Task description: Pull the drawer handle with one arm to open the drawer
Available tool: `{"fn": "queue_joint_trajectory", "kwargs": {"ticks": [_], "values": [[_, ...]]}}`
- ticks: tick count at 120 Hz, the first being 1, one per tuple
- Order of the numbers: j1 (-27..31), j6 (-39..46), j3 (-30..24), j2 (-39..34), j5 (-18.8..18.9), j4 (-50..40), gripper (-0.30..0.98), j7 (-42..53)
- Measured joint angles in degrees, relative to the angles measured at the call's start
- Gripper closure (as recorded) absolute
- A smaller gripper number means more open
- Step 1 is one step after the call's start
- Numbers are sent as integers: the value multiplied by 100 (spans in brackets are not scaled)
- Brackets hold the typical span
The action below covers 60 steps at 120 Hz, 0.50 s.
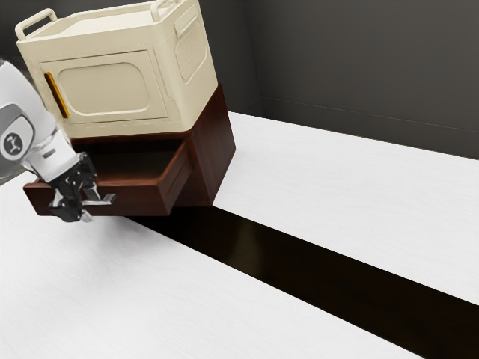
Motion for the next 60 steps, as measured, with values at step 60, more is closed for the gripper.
{"fn": "queue_joint_trajectory", "kwargs": {"ticks": [60], "values": [[205,-50,-505,-992,291,-168,18,-504]]}}
